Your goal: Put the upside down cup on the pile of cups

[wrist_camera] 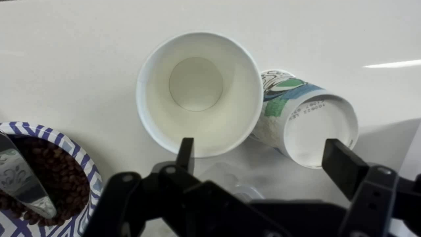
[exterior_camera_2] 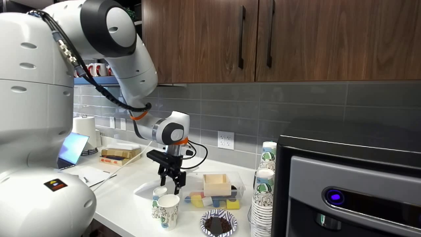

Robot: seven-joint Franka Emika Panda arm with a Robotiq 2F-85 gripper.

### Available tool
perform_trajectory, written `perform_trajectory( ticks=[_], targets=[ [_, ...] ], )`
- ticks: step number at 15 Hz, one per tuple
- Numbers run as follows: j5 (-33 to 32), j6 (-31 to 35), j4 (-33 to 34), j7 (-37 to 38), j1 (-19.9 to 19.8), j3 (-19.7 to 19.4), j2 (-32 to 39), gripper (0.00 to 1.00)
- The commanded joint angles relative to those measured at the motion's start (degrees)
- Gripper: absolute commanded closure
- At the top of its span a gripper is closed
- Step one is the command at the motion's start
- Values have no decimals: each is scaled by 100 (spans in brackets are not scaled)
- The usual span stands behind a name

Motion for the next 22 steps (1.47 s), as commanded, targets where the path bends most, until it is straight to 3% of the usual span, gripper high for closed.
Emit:
perform_trajectory(
  ticks=[1, 4, 8, 22],
  targets=[
    [-429, 149, 119, 298, 117, 34, 159, 0],
    [-924, 73, 163, 466, 225, 50, 144, 0],
    [-1125, 52, 196, 410, 341, 139, 152, 0],
    [-1037, 98, 383, 76, 438, 284, 440, 0]
  ],
)
